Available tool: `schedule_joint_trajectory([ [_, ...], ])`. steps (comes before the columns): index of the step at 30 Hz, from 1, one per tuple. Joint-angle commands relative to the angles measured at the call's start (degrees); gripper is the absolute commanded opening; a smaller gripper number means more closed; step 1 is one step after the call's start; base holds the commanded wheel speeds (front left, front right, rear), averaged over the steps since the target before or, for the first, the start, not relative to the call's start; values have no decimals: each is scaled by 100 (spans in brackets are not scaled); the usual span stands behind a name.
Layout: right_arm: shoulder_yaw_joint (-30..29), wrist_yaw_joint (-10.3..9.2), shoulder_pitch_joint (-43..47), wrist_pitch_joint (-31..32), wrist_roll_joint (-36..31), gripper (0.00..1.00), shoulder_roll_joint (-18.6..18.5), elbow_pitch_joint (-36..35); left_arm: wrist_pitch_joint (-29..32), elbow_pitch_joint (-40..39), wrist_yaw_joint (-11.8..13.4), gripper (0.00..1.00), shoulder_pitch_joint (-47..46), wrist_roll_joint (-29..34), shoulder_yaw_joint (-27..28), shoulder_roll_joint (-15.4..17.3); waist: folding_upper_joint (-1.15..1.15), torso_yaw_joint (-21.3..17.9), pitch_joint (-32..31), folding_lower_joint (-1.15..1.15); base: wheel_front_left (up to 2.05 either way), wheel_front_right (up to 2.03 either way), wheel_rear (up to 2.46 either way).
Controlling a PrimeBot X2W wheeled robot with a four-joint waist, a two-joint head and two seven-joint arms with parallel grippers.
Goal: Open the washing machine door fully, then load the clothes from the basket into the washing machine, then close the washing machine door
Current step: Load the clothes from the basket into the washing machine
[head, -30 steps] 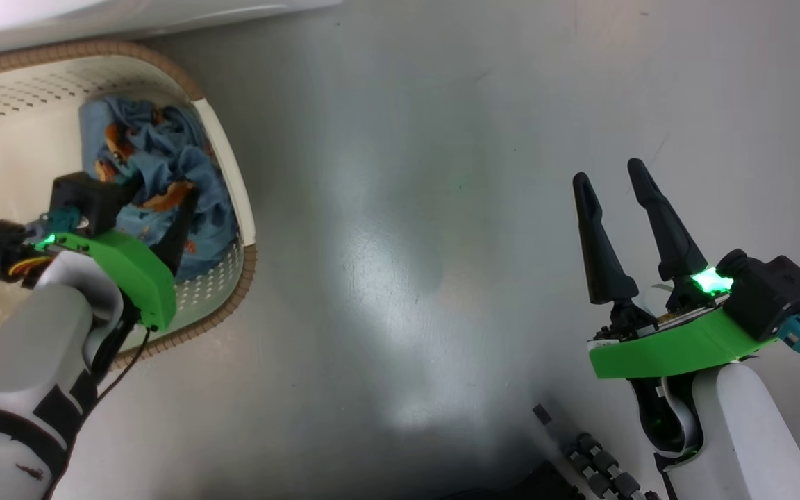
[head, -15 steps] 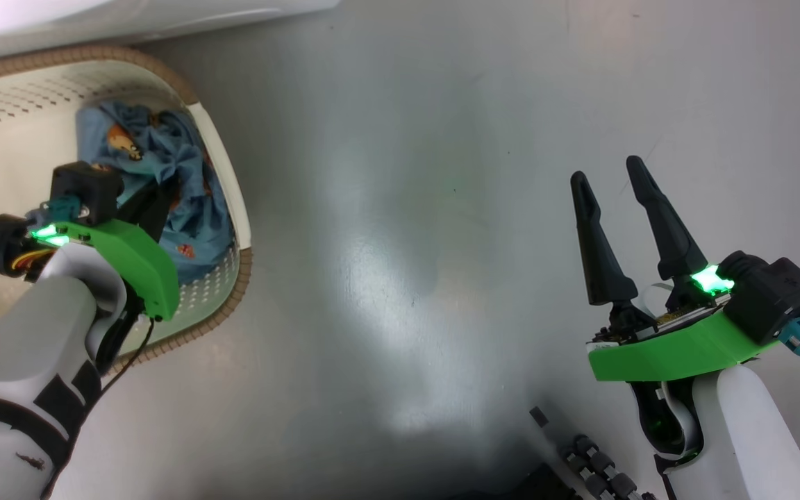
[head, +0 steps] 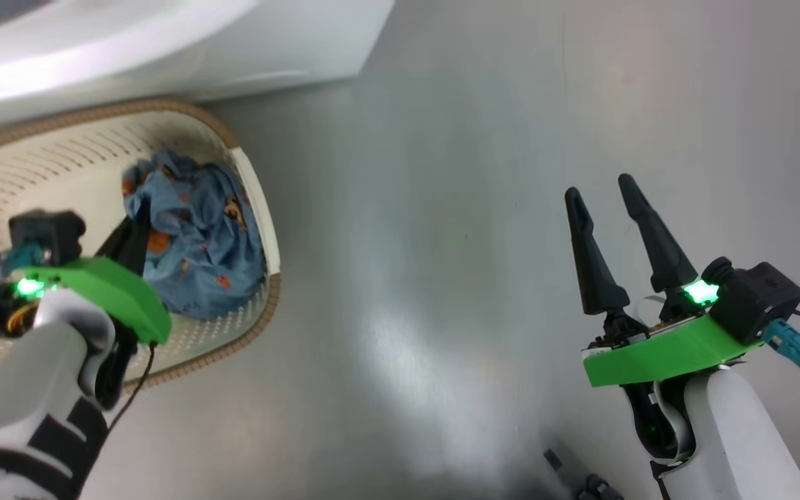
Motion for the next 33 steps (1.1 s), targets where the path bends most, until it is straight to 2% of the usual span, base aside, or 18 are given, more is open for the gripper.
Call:
schedule_joint_trajectory([
  [1, 159, 9, 225, -27, -16, 100, 31, -59, -33, -119, 9, 0, 206, 95, 244, 214, 0, 172, -441, 0, 0, 0, 0],
  [2, 159, 9, 248, -27, -35, 100, 31, 46, -33, -228, 9, 0, 403, 179, 530, 208, 0, 242, -643, 0, 0, 0, 0],
  [11, 29, 9, 415, -27, -148, 100, 31, 369, -33, -754, 9, 0, 1071, 676, 1515, 108, 0, 545, -1334, 0, 0, 0, 0],
  [22, -83, 9, 851, -27, -39, 100, -236, 675, -33, -1656, 9, 0, 1935, 1339, 2495, -40, 0, 847, -2261, 0, 0, 0, 0],
  [33, -160, 9, 1466, -27, 148, 100, -498, 760, -33, -3009, 9, 0, 3159, 1971, 3385, -300, 0, 1039, -3091, 0, 0, 0, 0],
])
